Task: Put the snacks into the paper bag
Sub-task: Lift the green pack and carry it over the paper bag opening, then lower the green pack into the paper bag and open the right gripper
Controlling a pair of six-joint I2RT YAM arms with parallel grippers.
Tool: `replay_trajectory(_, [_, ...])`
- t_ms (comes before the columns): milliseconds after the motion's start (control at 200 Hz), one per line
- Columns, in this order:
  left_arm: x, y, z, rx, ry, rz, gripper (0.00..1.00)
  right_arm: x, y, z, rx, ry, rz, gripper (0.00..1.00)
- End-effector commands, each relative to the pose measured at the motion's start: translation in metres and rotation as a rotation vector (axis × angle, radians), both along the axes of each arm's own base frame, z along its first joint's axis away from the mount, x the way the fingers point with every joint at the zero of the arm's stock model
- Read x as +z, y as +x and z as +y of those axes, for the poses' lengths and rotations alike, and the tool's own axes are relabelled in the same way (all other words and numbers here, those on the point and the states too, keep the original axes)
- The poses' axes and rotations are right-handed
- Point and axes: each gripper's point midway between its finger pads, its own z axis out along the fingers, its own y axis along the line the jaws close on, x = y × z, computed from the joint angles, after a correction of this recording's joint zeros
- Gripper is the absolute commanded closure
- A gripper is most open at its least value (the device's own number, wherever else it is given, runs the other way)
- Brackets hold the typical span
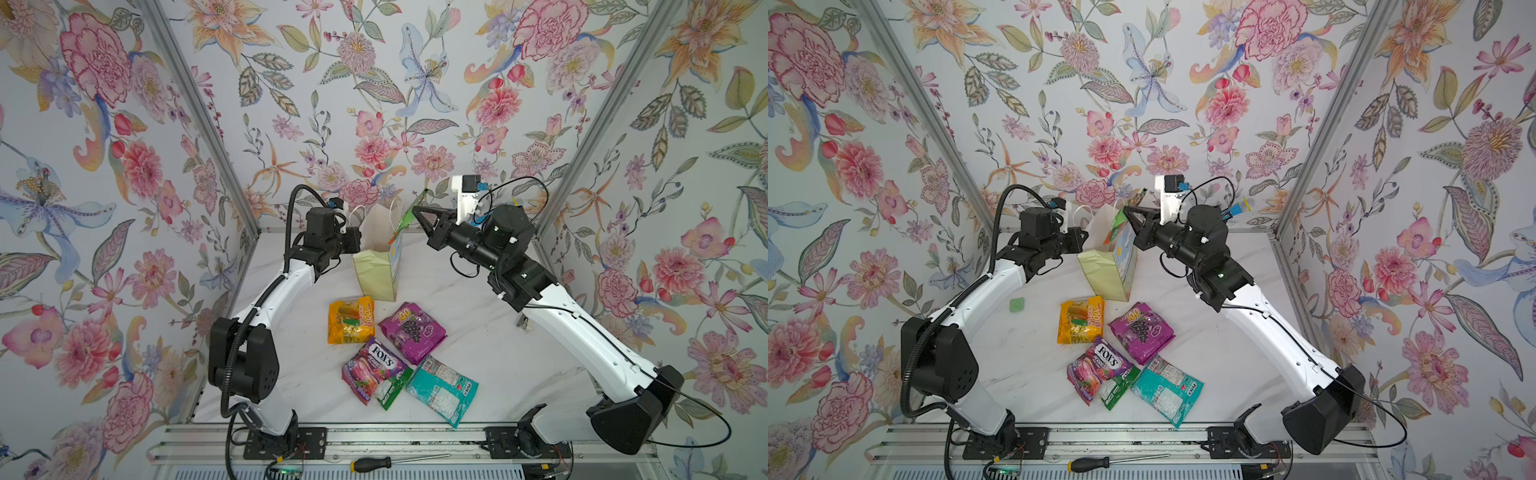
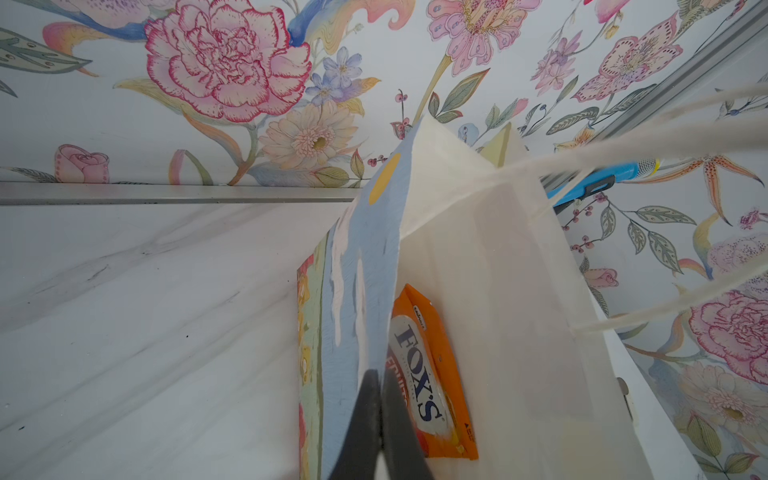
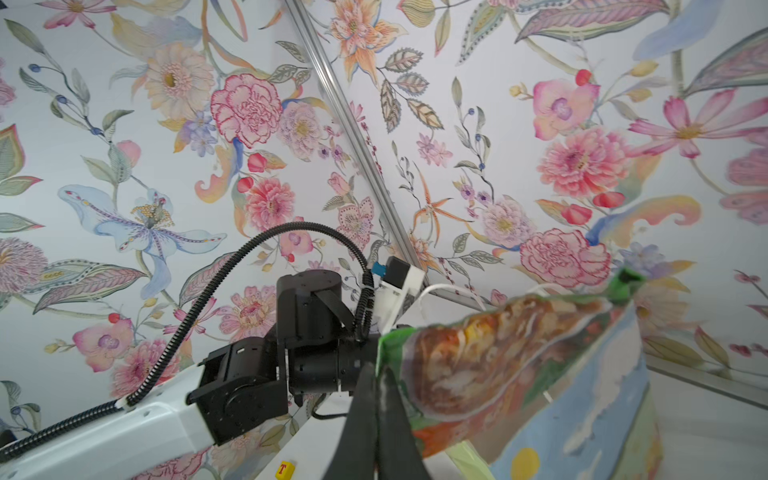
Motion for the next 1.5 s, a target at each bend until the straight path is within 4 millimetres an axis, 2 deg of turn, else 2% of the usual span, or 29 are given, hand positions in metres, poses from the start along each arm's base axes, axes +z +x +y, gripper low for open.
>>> replay_trajectory(0, [0.009,-0.007,0.004,0.011,-0.015,-0.014,1.0,0.015,-0.004,0.026,0.086,0.011,-0.055,1.0])
replay_trajectory(230, [0.009,-0.007,0.003,0.007,-0.026,-0.017,1.0,0.001,0.02,0.067,0.179,-0.01,-0.003,1.0])
replay_trajectory(440, [0.01,-0.007,0.001,-0.001,-0.028,-0.015,1.0,-0.018,0.042,0.09,0.22,-0.051,0.048,1.0])
replay_trajectory(555, [0.011,-0.008,0.003,0.005,-0.026,-0.017,1.0,-0.034,0.06,0.087,0.202,-0.067,0.096,1.0])
replay_trajectory(620, [0.012,-0.008,0.003,0.005,-0.027,-0.018,1.0,-0.041,0.062,0.089,0.203,-0.07,0.119,1.0])
replay_trajectory(630, [0.012,-0.008,0.002,0.003,-0.028,-0.018,1.0,-0.041,0.071,0.08,0.181,-0.068,0.123,1.0])
replay_trajectory(656, [0.011,-0.007,0.003,0.004,-0.026,-0.017,1.0,-0.044,0.076,0.075,0.17,-0.069,0.134,1.0])
replay_trajectory(881, [0.011,-0.006,0.003,0.003,-0.017,-0.012,1.0,-0.069,0.093,0.06,0.135,-0.095,0.195,1.0])
replay_trajectory(1026, [0.011,-0.005,0.002,0.003,-0.021,-0.015,1.0,-0.082,0.098,0.054,0.123,-0.108,0.229,1.0])
replay_trajectory(1496, [0.009,-0.005,0.003,0.005,-0.015,-0.014,1.0,-0.119,0.099,0.063,0.142,-0.142,0.305,1.0])
